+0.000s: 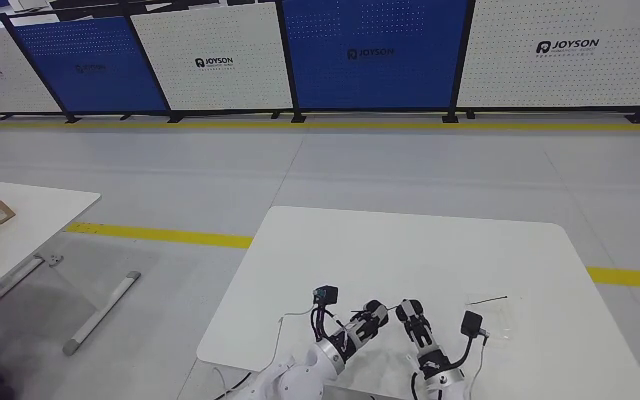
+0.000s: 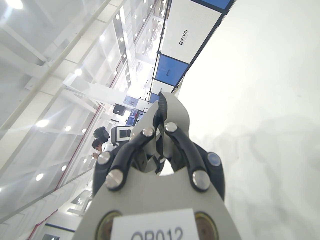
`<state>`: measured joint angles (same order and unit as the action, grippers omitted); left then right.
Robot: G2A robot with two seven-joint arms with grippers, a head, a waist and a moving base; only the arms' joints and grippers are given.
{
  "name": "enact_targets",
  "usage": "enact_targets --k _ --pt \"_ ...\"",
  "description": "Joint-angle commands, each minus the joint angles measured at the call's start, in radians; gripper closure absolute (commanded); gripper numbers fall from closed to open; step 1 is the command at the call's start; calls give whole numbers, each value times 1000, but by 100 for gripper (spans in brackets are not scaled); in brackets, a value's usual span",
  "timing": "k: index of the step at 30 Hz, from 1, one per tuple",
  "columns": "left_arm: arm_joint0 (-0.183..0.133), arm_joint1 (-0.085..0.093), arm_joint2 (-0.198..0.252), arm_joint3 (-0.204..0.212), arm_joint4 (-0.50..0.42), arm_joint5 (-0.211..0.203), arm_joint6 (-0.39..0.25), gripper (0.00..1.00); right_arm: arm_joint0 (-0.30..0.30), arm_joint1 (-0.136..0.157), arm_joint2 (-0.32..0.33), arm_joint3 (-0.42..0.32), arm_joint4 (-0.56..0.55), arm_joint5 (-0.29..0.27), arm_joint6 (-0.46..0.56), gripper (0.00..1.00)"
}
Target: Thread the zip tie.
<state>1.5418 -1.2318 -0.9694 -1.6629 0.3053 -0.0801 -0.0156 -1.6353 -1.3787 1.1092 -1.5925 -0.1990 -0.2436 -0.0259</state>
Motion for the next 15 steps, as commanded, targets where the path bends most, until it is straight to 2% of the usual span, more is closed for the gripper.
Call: enact_targets --k 1,2,4,5,6,7,14,15 --pt "0 -1 -2 2 -8 13 4 100 2 1 2 1 -5 -2 9 36" --pt "-2 -2 -5 2 -22 29 11 100 2 1 2 1 -8 -3 9 27" --pt "-8 -4 -5 3 -38 40 11 100 2 1 1 1 -9 -4 10 27" --pt "-9 -5 -6 4 -45 47 13 100 2 1 1 1 -11 -6 9 32" --pt "-10 -5 -6 4 -49 50 12 100 1 1 1 1 -13 -9 7 45" --pt "-11 -6 -7 4 -51 53 12 100 0 1 1 1 -14 -11 6 53" --pt "-14 -7 -6 5 -60 67 10 100 -2 2 2 2 -19 -15 0 90" --pt "-15 -8 -6 5 -60 68 10 100 -2 2 2 2 -19 -16 -1 99"
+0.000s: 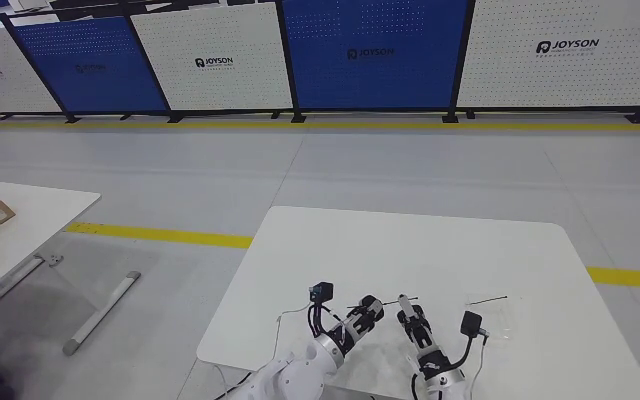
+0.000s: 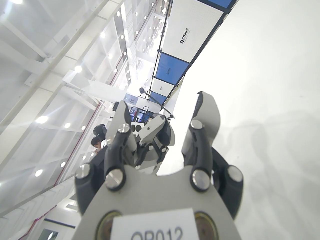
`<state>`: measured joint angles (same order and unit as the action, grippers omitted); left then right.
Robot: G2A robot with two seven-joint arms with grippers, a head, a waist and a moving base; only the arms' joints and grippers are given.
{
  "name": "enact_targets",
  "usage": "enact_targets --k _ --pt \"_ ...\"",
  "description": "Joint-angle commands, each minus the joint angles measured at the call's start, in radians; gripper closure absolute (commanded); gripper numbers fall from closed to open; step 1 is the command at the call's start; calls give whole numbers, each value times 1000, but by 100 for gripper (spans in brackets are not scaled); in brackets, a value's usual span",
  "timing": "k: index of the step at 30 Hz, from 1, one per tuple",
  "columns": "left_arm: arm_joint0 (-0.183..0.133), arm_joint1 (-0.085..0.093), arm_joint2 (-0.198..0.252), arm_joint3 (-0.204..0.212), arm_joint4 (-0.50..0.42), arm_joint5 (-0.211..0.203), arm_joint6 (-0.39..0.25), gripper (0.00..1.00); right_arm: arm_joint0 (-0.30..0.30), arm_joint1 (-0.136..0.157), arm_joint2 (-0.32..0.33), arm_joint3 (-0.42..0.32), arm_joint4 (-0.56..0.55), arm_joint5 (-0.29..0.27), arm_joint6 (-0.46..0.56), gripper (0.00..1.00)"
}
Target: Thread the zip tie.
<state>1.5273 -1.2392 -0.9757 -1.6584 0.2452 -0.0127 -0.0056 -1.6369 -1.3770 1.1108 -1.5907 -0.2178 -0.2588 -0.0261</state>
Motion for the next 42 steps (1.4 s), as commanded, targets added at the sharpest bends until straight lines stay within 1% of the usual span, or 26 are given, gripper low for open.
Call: enact_targets --k 1,15,22,29,30,31,33,40,41,42 --pt "-1 0 1 1 1 1 0 100 0 0 0 0 0 -1 -1 100" --pt "3 -1 1 -3 11 -1 1 100 -3 0 3 0 5 -2 -9 100" --pt "9 1 2 -7 29 -28 0 100 -2 0 0 -3 -4 9 -2 100" --pt "9 1 1 -9 33 -24 -1 100 -6 0 0 -13 -4 15 -1 100" --pt "9 1 2 -9 34 -23 -1 100 -6 1 0 -14 -3 16 0 97" --pt "9 1 2 -9 34 -22 -1 100 -6 1 1 -15 -2 17 1 90" --pt "9 1 1 -9 35 -22 -1 100 -6 1 1 -16 -1 19 2 88" --pt "8 1 1 -9 37 -20 -1 100 -5 1 0 -23 -5 29 2 87" --pt "7 1 1 -9 37 -20 -1 100 -5 1 0 -23 -6 31 2 88" --pt "7 0 1 -8 37 -20 -1 100 -5 1 -1 -24 -6 32 1 91"
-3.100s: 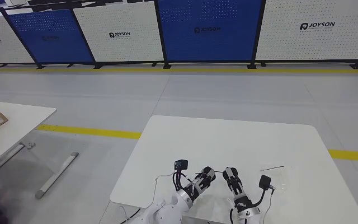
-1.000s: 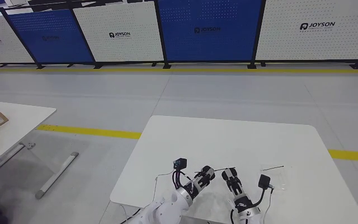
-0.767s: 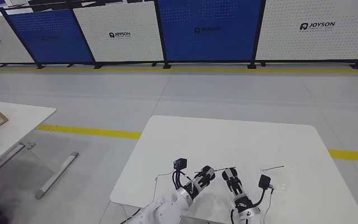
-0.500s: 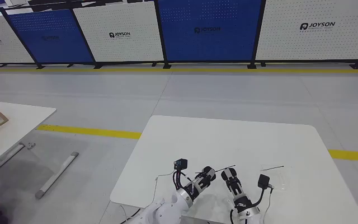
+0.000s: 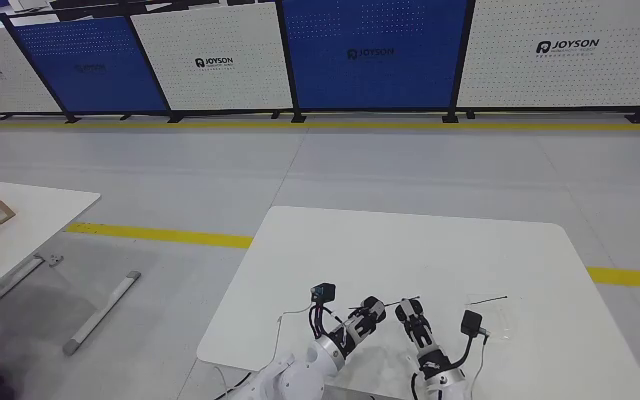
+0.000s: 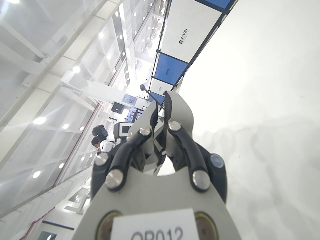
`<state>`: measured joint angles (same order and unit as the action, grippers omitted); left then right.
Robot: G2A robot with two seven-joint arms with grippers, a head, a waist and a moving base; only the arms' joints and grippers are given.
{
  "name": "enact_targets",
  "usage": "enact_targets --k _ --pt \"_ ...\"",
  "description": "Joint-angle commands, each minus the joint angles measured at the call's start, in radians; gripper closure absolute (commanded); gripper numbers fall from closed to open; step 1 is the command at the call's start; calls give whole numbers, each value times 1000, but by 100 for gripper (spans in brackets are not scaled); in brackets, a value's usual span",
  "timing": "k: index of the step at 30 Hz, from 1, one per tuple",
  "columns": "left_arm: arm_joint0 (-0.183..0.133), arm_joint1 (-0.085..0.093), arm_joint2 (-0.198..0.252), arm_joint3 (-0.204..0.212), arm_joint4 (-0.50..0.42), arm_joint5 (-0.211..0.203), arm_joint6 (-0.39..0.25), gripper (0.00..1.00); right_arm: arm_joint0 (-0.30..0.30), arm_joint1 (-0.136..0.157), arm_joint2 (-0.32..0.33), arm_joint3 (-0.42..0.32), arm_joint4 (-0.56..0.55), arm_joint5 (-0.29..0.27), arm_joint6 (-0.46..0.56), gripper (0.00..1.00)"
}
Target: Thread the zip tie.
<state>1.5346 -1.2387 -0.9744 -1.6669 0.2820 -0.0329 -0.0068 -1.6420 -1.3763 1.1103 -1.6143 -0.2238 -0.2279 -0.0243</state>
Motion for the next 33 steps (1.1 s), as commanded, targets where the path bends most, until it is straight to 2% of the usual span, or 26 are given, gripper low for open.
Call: enact_targets --k 1,6,10,13,15,16,18,33 --pt "0 0 0 0 0 0 0 100 0 0 0 -1 0 1 -1 92" --pt "0 0 0 1 3 -1 -1 100 0 0 -1 -1 -1 4 -1 79" --pt "0 0 1 1 6 -1 -1 100 1 0 -1 -2 0 5 -1 76" --pt "0 0 1 1 8 -1 -1 100 1 0 -1 -2 -1 6 -1 69" --pt "1 0 1 1 6 -1 -1 100 0 0 -1 -2 -1 6 -2 73" --pt "1 0 1 2 6 -1 -1 100 0 0 -1 -2 -1 6 -2 79" --pt "0 -1 1 2 5 -2 -1 100 0 0 -1 -2 0 7 -3 100" --pt "6 0 -3 -2 6 -14 0 100 5 -1 -6 4 -11 12 -5 100"
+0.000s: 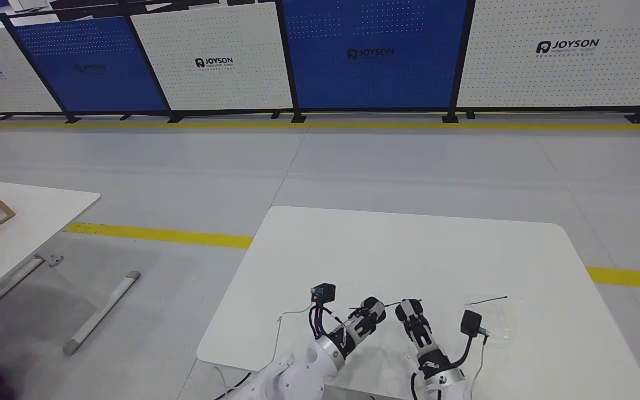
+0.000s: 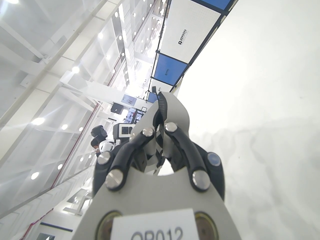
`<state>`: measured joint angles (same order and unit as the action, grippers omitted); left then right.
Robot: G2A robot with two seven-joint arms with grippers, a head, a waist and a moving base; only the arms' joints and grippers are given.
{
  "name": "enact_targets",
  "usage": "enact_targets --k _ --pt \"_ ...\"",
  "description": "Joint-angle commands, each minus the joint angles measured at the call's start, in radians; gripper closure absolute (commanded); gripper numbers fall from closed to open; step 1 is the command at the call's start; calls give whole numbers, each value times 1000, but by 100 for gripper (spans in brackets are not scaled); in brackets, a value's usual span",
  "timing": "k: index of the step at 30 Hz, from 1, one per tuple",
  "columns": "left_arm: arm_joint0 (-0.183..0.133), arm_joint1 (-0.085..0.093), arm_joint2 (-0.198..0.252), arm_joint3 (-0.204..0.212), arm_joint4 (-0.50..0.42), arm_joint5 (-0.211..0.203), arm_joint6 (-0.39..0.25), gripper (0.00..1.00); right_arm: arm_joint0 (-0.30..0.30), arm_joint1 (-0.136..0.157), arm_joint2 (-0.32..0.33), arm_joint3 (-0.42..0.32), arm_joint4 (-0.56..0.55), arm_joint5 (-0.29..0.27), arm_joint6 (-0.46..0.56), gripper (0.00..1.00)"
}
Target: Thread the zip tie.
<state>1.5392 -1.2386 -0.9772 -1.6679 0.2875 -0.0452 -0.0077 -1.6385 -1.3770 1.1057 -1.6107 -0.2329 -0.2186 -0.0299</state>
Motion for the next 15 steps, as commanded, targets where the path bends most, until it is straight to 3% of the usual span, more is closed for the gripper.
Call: enact_targets --k 1,11,12,14,15 --pt "2 1 -1 -1 2 -5 0 100 3 0 -3 2 -6 6 1 100" --pt "7 1 -5 0 -5 -12 -3 100 5 -1 -8 4 -8 6 -2 100" --pt "6 1 -6 0 -7 -10 -5 77 4 -1 -7 4 -7 5 -3 100" --pt "5 1 -6 -1 -10 -8 -7 56 2 -1 -5 4 -6 4 -4 100" --pt "6 1 -7 -1 -15 -9 -8 35 2 -1 -5 4 -6 3 -4 100"
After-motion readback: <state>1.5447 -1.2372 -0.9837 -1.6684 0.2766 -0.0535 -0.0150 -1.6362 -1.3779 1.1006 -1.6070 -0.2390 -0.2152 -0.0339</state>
